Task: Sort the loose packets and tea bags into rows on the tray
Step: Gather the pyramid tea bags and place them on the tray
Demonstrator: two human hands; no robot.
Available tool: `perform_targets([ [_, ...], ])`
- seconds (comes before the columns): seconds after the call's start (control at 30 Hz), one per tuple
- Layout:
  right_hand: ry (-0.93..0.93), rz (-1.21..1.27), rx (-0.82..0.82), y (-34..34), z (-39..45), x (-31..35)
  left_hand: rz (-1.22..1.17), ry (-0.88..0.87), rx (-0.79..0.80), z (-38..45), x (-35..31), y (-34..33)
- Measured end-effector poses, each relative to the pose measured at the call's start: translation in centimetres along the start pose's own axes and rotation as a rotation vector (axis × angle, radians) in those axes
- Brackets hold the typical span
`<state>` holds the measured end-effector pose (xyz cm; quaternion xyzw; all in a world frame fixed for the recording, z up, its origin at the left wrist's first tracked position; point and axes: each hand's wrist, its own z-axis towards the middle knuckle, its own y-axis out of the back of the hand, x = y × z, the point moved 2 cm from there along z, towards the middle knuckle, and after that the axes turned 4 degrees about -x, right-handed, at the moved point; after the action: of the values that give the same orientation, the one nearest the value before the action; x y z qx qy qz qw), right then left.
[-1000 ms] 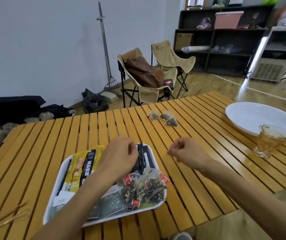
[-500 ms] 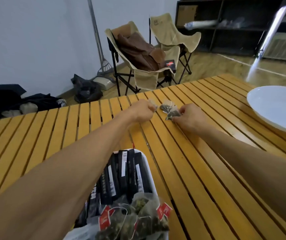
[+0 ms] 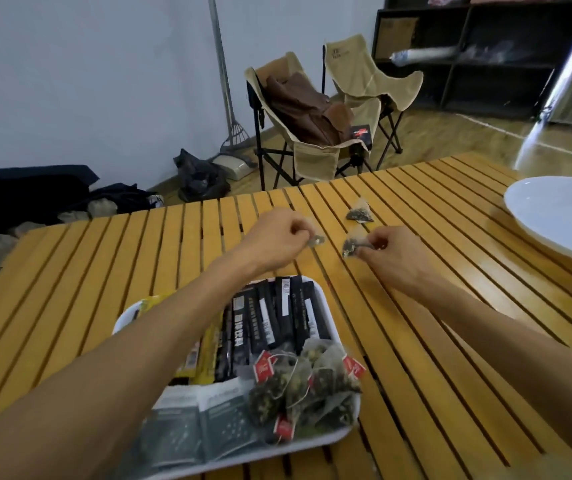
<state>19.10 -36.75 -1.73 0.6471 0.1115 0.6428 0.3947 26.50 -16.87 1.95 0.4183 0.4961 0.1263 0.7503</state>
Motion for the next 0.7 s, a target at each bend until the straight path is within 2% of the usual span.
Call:
perform_targets([
  [0.07,0.037,0.008,0.036,1.0,-3.0,1.3,-0.037,-0.007,-0.002,-3.5,-0.1,1.9],
  [0.17,0.08,0.007,0.117,2.4,-7.5,3.0,-0.065,0.024,0.081,-8.1,-0.2,3.2],
  [0.3,0.076,0.011,0.26,3.7,-12.5,5.1,-0.066,0.102,0.211,-11.9,-0.3,2.0],
  [0.4,0.091,0.046,0.303,4.5,-14.9,6.1,-0.016,0.126,0.252,-13.0,-0.6,0.5],
  [0.57,0.147,-0.049,0.437,3.4,-17.2,7.3,0.076,0.125,0.207,-13.5,-0.2,-0.7],
  [0.7,0.138,-0.138,0.574,1.4,-17.9,7.4,0.04,0.087,0.169,-14.0,0.0,-0.4],
])
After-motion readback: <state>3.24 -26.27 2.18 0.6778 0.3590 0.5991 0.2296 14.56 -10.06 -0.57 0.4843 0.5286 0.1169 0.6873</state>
